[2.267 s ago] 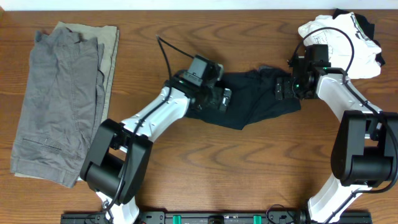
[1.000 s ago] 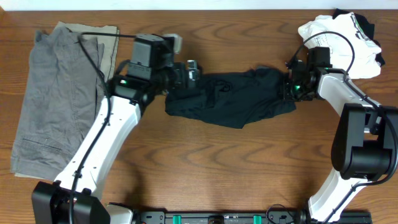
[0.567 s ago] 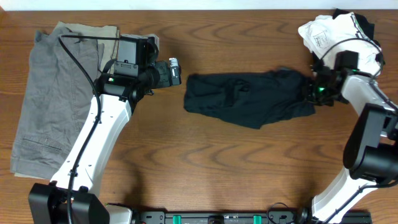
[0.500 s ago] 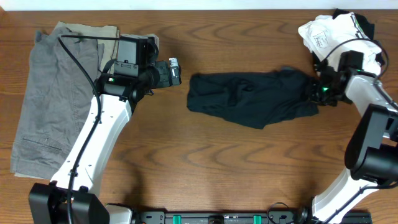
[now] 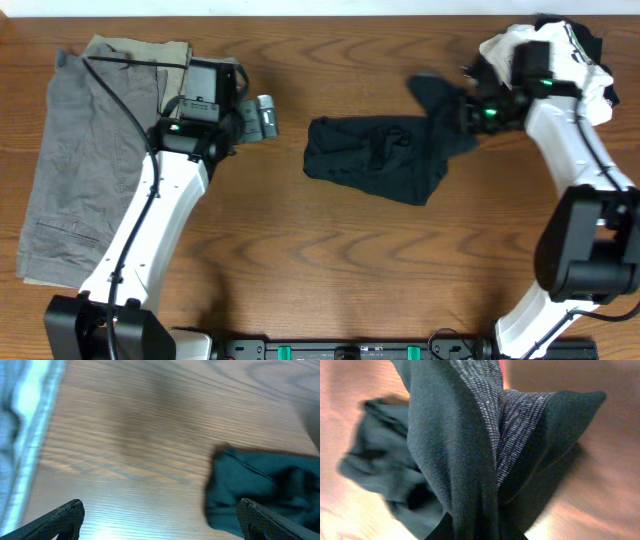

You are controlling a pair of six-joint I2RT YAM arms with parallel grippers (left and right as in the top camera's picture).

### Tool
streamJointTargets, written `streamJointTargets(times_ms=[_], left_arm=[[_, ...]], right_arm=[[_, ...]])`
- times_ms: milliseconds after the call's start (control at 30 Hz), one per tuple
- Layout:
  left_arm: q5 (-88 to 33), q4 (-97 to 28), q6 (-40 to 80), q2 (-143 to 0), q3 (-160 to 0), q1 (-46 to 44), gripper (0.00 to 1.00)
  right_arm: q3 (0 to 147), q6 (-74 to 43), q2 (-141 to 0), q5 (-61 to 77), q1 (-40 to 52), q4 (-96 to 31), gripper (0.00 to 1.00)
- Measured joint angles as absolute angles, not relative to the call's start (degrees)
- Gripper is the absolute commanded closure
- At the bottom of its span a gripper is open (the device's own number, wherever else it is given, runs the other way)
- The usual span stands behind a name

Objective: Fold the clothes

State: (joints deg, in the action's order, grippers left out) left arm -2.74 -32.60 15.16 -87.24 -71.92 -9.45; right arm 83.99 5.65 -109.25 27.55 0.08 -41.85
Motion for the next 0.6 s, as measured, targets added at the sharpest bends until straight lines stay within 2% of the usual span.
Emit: streamJointTargets(times_ms=[300,433,467,533,567,600], left_arm=[[0.1,-33.8,15.0,-87.2,-71.9,0.3,0.02],[0.4,-34.0,15.0,-87.4,-71.0,2.1,0.02],[0.4,-34.1,15.0,-87.5,-70.6,2.2,0.02],[0.4,-34.1,15.0,-88.2,-69.9,2.2,0.02],[0.4,-34.2,15.0,-88.7,-69.6,2.2,0.02],[0.4,-34.2,15.0,-89.2,-69.5,2.2,0.02]], right_arm=[[84.4,2.9,-109.2,25.0,14.5,-36.7,0.98],[84.4,1.7,-109.2,23.4,17.5,-35.7,0.93],[84.4,1.5,-109.2,23.1,18.2,-35.4,0.82],[84.4,0.8,-109.2,22.6,19.3,-34.8,0.4],[84.4,0.7,-109.2,22.5,20.0,-34.3,0.33],[84.4,0.6,-109.2,22.4,20.7,-33.8,0.32]])
